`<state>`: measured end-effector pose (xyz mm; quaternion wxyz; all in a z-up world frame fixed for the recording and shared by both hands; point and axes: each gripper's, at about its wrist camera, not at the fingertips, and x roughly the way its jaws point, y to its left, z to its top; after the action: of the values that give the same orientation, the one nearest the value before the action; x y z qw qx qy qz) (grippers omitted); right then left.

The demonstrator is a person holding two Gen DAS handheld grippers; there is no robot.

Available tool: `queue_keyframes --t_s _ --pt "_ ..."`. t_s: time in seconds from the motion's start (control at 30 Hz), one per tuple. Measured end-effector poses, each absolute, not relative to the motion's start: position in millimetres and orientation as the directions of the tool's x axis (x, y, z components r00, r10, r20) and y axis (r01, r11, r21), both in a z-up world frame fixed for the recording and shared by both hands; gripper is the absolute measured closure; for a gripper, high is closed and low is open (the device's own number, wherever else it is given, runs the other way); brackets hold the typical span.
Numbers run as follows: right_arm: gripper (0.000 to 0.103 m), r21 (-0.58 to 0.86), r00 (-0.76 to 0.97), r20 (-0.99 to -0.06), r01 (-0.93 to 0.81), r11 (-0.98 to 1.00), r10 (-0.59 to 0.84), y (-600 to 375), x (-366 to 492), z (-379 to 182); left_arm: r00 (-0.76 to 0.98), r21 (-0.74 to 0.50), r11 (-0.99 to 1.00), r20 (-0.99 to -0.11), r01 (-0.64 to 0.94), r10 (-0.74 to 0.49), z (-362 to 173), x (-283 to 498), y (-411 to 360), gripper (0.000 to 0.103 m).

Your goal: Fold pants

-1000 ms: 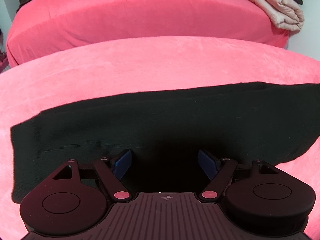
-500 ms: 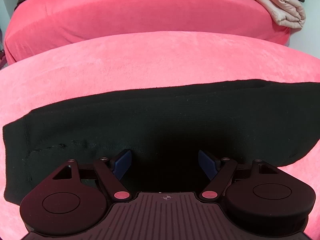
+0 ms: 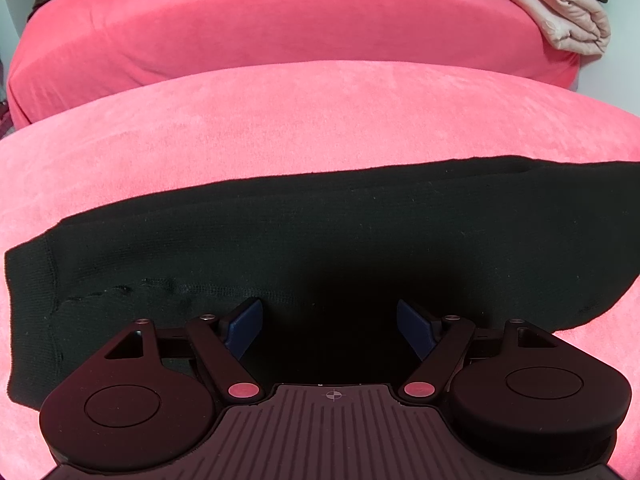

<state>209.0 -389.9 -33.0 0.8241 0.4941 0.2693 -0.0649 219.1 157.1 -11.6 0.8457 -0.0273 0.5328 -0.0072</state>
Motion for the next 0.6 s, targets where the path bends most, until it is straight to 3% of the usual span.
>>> queue_keyframes --t_s 0.1,0.27,0.4,0.6 --pt "0.079 0.778 0.838 -0.523 0.395 0.487 0.156 -393.4 215.3 -36.0 0.436 -0.058 0.998 -0.899 -0.020 -0.043 -10.0 218.0 157.3 0.000" --pt "0.084 0.633 0.821 -0.566 0.378 0.675 0.071 -366.3 219.1 -2.7 0.443 -0.063 0.998 -0.895 -0.017 -0.049 -10.1 213.5 160.3 0.000" --pt "0.084 0.499 0.861 -0.506 0.253 0.829 0.042 -320.6 214.1 42.1 0.451 -0.083 0.996 -0.891 -0.034 -0.059 -9.6 210.8 165.9 0.000" --pt "0.085 0.233 0.905 -0.411 -0.008 0.973 0.106 -210.3 203.0 91.6 0.476 -0.107 0.993 -0.877 -0.048 -0.071 -2.8 198.7 174.5 0.000"
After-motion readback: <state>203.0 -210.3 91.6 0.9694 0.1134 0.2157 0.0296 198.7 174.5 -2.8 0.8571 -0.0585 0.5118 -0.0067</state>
